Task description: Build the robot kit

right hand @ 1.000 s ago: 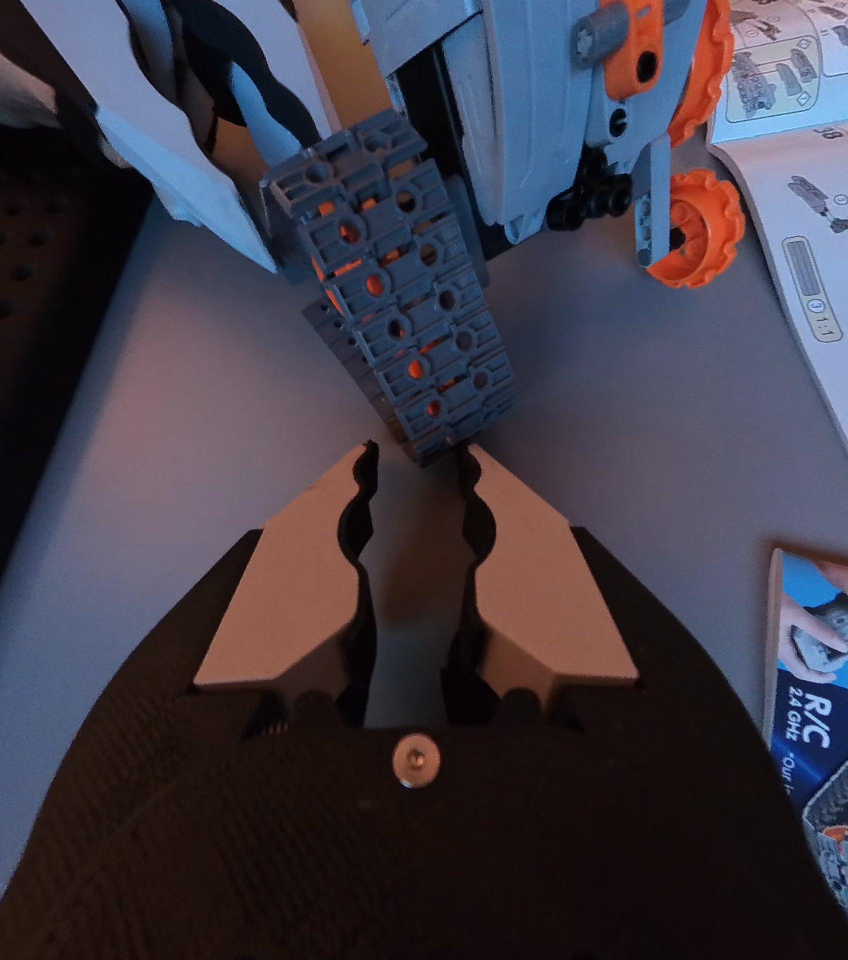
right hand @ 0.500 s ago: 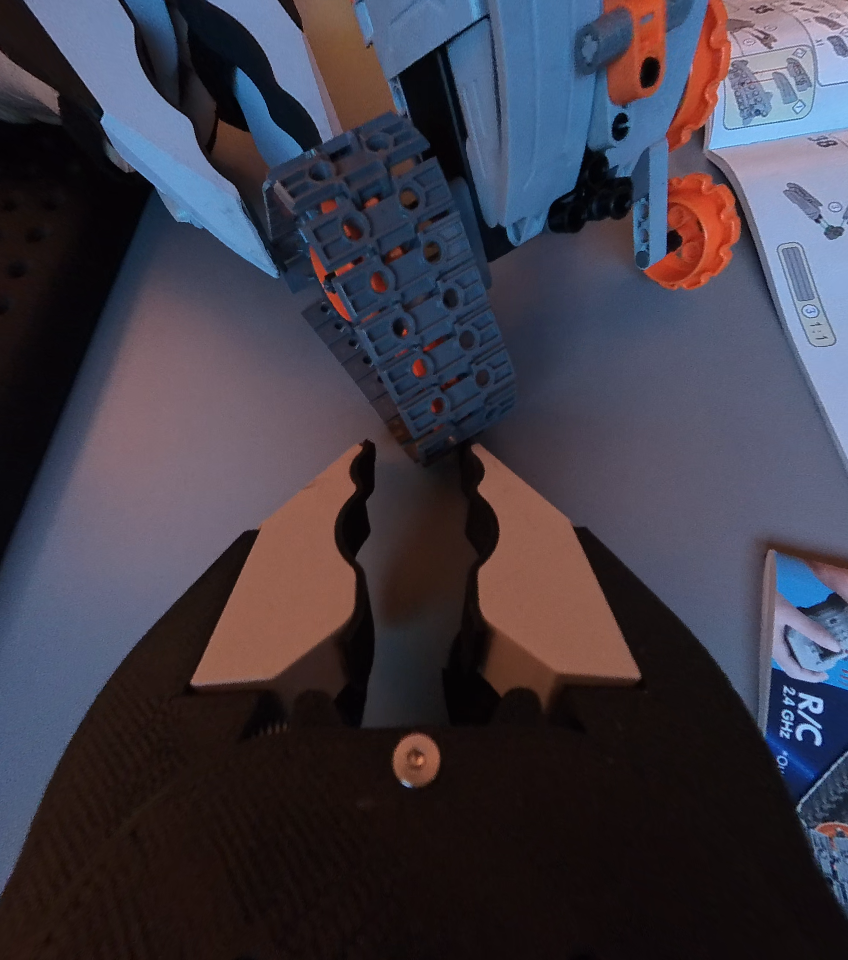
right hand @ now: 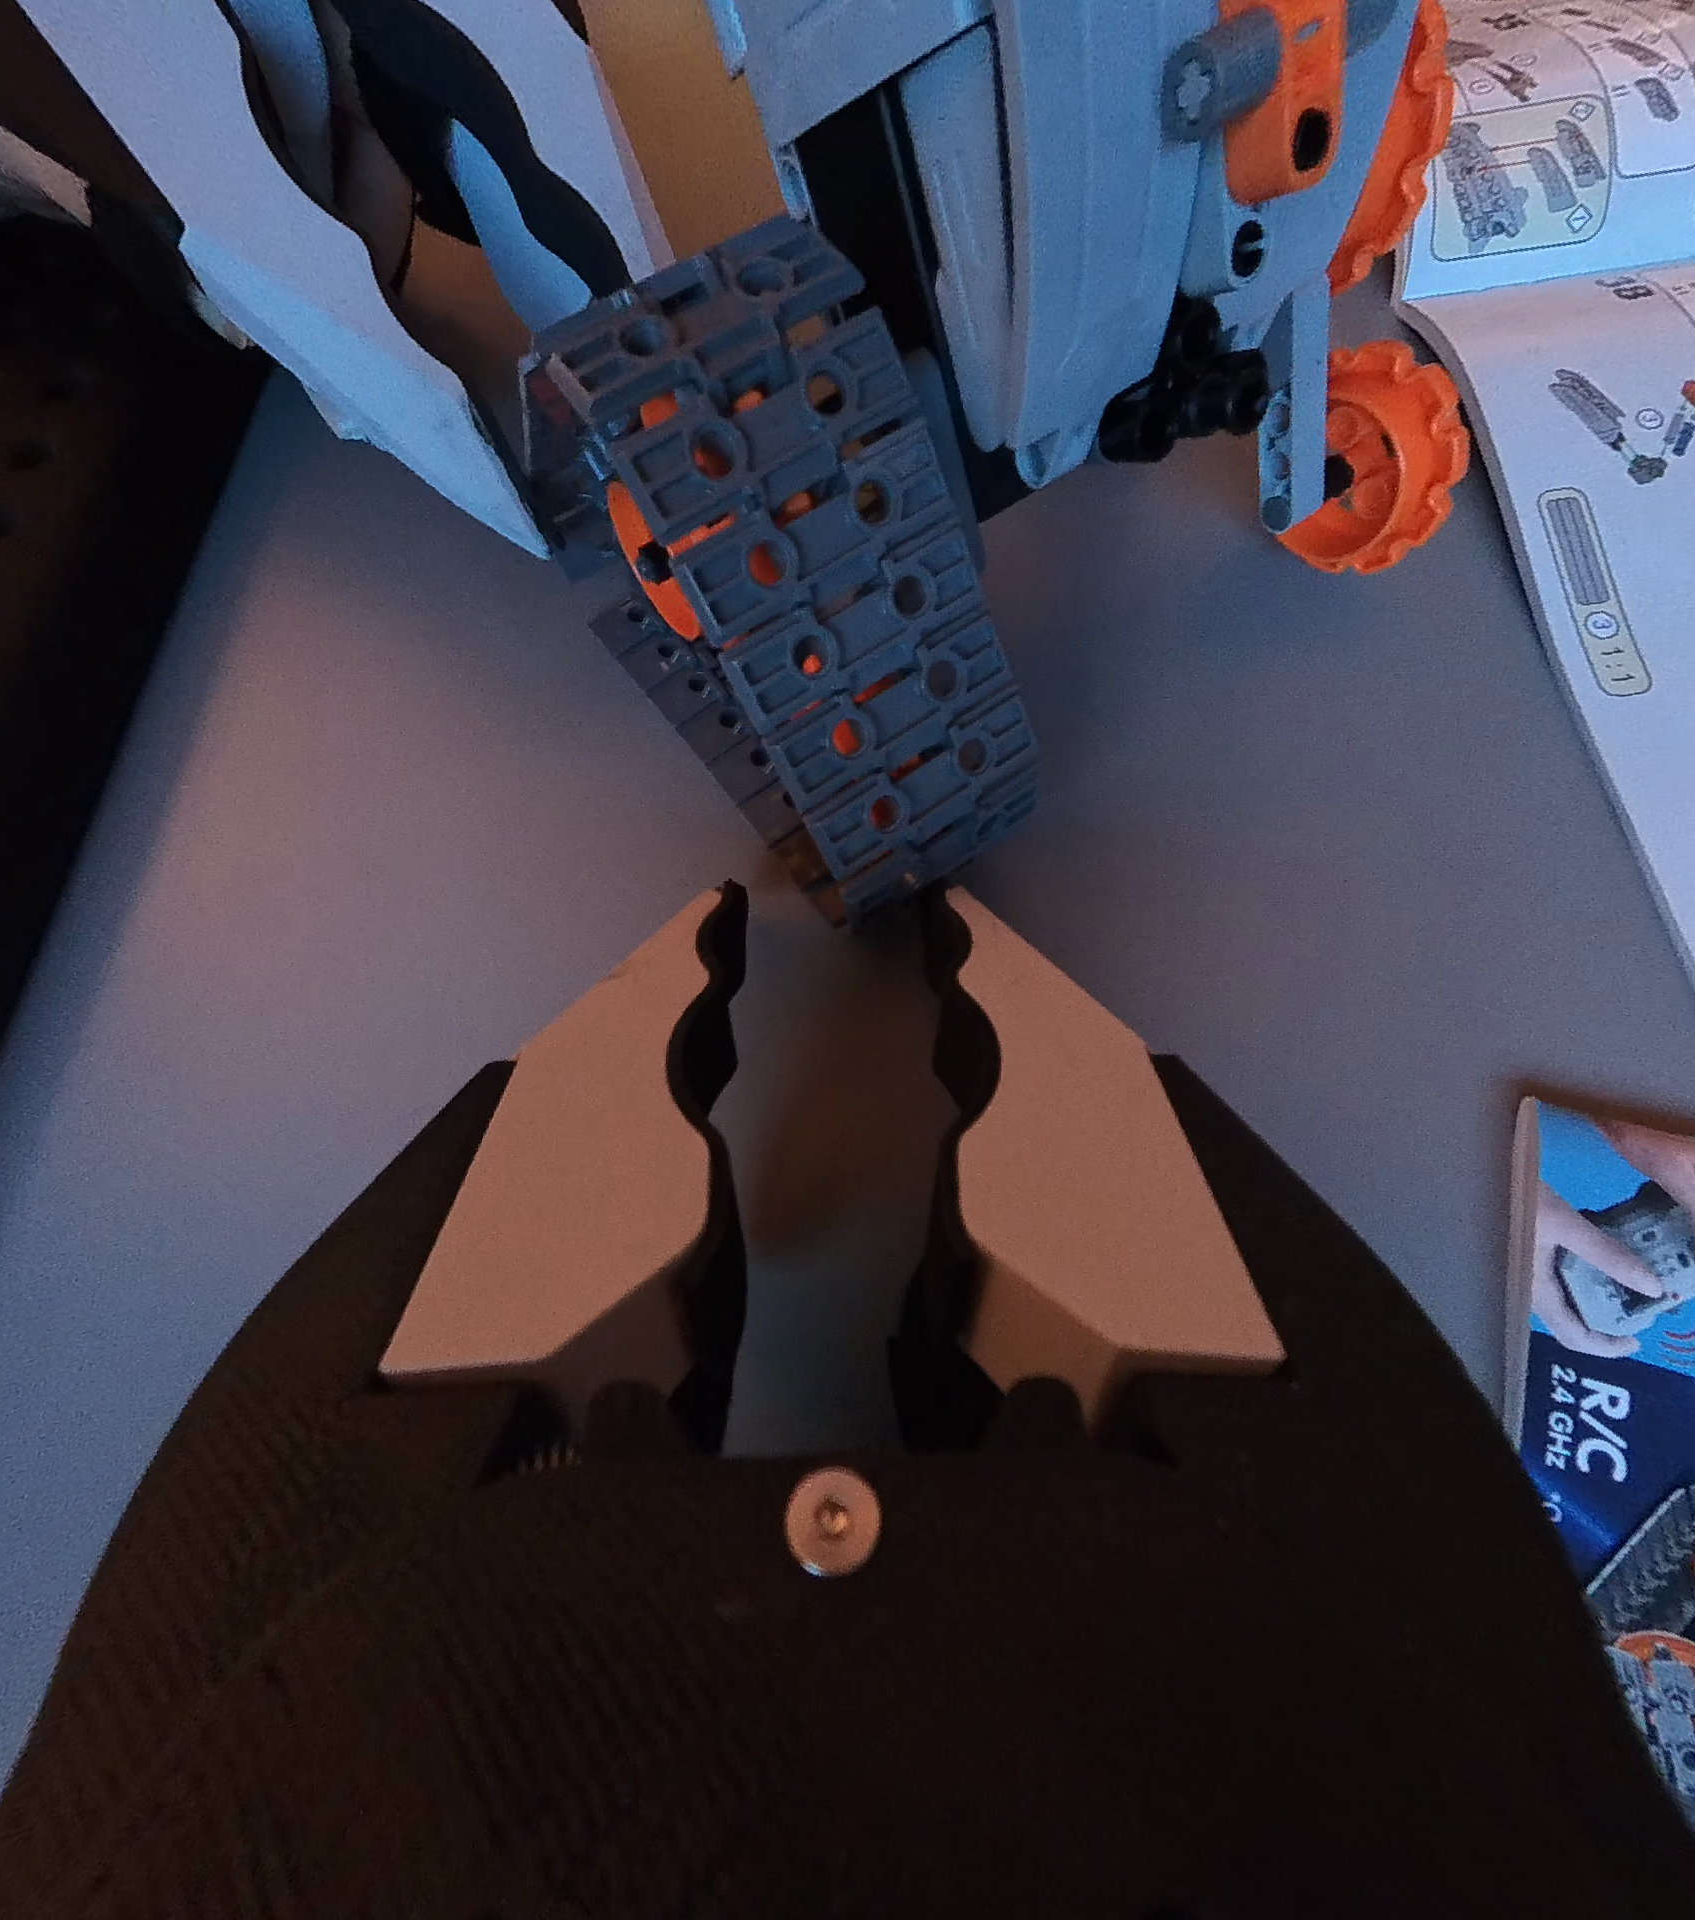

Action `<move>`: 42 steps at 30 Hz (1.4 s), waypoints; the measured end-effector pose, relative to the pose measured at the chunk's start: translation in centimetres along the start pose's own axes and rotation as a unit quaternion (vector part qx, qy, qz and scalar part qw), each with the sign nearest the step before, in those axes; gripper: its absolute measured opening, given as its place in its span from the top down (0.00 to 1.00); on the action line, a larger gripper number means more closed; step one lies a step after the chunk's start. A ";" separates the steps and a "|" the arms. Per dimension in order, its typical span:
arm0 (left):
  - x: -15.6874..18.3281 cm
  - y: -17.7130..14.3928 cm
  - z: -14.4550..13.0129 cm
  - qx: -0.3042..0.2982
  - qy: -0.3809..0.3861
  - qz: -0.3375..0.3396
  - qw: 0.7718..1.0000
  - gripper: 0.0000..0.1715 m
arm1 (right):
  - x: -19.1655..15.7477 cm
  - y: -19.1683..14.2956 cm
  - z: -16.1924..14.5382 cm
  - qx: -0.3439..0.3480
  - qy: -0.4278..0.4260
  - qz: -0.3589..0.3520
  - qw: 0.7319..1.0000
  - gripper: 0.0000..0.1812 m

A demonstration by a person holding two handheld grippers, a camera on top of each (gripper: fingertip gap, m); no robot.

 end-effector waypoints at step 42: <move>-4.6 -12.0 0.3 0.252 -0.051 0.003 0.966 0.76 | -5.9 -2.8 7.1 0.168 0.211 -0.269 0.925 0.57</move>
Point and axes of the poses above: each gripper's, where its closed fingertips meet, y out along the fingers, z out of its top, x = y × z across the jaws, the point moved 8 cm from there along -y, back along the fingers, and after that the axes turned 6 degrees about -x, right-handed, at the moved point
